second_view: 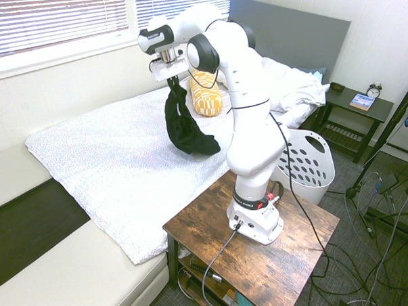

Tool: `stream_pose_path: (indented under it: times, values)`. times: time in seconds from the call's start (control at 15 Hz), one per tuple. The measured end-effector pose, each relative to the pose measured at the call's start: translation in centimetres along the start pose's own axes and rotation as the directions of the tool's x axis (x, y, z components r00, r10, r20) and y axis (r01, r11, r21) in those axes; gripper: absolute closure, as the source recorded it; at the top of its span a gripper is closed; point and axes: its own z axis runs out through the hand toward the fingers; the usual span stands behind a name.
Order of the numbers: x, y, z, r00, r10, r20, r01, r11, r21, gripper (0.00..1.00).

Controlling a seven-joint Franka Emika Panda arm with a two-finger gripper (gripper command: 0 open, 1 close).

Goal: Put my clothes in the laundry bag

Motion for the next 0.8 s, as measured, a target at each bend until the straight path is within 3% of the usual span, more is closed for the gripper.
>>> stream_pose_path:
  times: [0.33,0.8]
  values:
    - [-3.4,10.1,-9.9,0.994,0.067,-0.081,-0.069,0.997,-0.030,1.00]
    - [-8.9,26.6,-15.4,0.967,0.226,-0.121,-0.232,0.972,-0.041,1.00]
